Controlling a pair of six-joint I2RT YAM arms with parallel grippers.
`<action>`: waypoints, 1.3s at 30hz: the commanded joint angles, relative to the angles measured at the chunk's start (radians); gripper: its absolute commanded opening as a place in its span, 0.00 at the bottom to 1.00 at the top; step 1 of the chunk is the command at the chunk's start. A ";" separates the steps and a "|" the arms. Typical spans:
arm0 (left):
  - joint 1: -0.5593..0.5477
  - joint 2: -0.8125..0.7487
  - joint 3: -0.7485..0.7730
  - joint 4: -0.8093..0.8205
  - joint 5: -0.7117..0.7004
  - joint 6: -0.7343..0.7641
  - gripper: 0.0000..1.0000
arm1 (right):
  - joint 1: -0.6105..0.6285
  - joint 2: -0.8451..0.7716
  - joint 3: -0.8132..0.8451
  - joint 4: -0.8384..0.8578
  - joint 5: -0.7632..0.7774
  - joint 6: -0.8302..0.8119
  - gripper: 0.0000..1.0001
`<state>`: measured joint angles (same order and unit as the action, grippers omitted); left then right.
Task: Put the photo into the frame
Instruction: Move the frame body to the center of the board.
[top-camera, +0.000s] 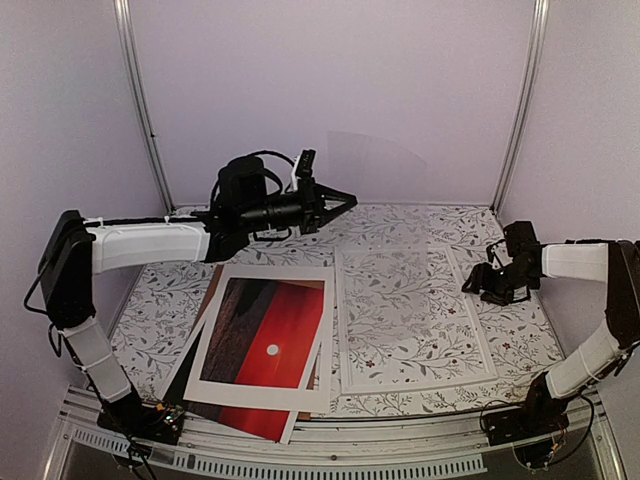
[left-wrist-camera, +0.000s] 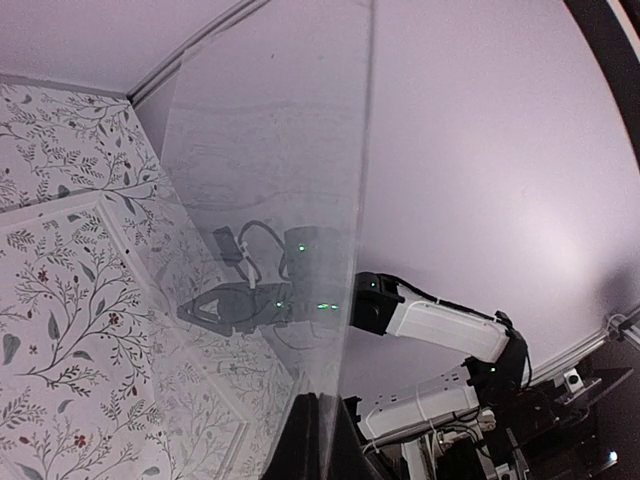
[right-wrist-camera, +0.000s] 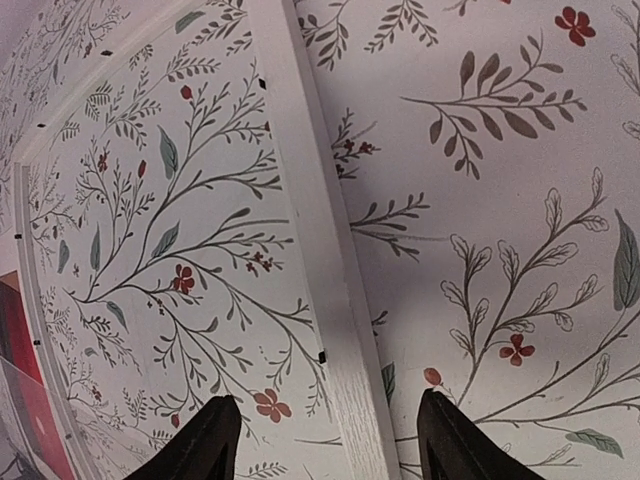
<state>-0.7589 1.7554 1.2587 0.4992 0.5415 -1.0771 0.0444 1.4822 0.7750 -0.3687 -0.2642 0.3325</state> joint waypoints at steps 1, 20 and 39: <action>0.034 -0.061 -0.021 -0.017 -0.006 0.049 0.00 | -0.003 0.021 -0.031 0.055 -0.025 0.017 0.62; 0.143 -0.188 -0.052 -0.027 0.007 0.065 0.00 | 0.150 0.028 -0.118 0.118 0.006 0.106 0.44; 0.152 -0.179 -0.072 -0.026 0.045 0.048 0.00 | 0.247 0.010 0.000 0.065 0.068 0.160 0.63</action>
<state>-0.6128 1.5833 1.2102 0.4278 0.5606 -1.0142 0.3408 1.5177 0.7105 -0.2413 -0.2214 0.5346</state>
